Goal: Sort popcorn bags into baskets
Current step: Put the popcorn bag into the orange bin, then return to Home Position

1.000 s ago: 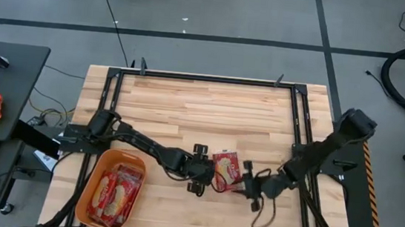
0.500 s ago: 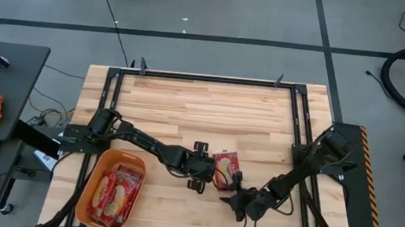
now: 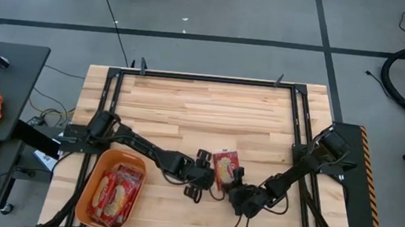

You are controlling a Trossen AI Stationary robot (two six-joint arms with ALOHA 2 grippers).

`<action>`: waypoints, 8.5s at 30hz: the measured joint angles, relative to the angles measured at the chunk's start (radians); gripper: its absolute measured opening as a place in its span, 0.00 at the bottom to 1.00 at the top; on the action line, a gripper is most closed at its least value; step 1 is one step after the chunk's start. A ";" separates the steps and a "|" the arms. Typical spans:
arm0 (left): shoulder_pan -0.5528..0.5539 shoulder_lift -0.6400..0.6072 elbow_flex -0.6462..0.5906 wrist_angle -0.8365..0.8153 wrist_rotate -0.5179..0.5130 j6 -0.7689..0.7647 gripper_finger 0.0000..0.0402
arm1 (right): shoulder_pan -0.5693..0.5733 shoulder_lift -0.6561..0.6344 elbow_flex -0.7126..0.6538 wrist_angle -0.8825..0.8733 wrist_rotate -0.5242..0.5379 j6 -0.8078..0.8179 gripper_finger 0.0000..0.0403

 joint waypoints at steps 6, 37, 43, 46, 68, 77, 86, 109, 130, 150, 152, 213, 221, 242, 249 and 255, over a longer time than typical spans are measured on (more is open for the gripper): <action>-0.042 0.000 0.000 0.112 0.001 0.092 0.50 | -0.002 -0.021 -0.002 -0.022 -0.033 -0.026 0.03; -0.054 0.000 0.000 0.172 -0.037 -0.249 0.22 | 0.041 -0.258 -0.003 0.221 -0.051 -0.185 0.03; -0.071 -0.045 0.000 0.049 -0.032 -0.447 0.05 | 0.024 -0.259 -0.003 0.231 -0.054 -0.235 0.07; -0.071 -0.086 0.000 -0.026 -0.033 -0.544 0.06 | 0.014 -0.268 -0.002 0.228 -0.001 -0.290 0.12; -0.140 -0.339 0.000 -0.258 0.616 -1.350 0.06 | -0.270 -0.552 -0.141 -0.112 -0.103 -0.233 0.28; -0.292 -0.453 0.000 -0.516 0.615 -1.675 0.06 | -0.367 -0.551 -0.151 -0.077 -0.314 -0.250 0.28; -0.503 -0.597 0.001 -0.733 0.364 -2.028 0.06 | -0.386 -0.551 -0.151 -0.043 -0.360 -0.251 0.28; -0.599 -0.579 0.000 -1.135 0.471 -2.332 0.07 | -0.386 -0.551 -0.151 -0.022 -0.389 -0.251 0.28; -0.513 -0.492 0.000 -1.142 0.333 -2.091 0.37 | -0.387 -0.550 -0.151 -0.002 -0.464 -0.275 0.28; -0.132 -0.738 -0.286 -1.088 -0.079 -1.501 0.12 | -0.391 -0.550 -0.151 -0.045 -0.462 -0.296 0.22; -0.128 -0.805 -0.354 -1.015 -0.129 -1.501 0.09 | -0.395 -0.550 -0.151 -0.040 -0.462 -0.296 0.21; 0.317 -1.385 -1.425 0.969 -0.051 -0.155 0.02 | -0.963 -1.110 -0.352 0.098 -1.109 -0.163 0.03; 0.351 -1.385 -1.425 0.969 -0.025 -0.151 0.02 | -1.060 -1.268 -0.471 0.100 -1.106 -0.125 0.03; 0.156 -1.430 -1.425 1.000 -0.306 -0.064 0.01 | -1.052 -1.474 -0.684 0.206 -0.855 0.121 0.02; 0.161 -1.589 -1.425 0.857 -0.185 -0.052 0.01 | -1.003 -1.583 -0.692 0.158 -0.745 0.057 0.02; 0.208 -1.683 -1.425 0.763 -0.091 -0.073 0.01 | -0.998 -1.672 -0.712 0.079 -0.719 0.060 0.02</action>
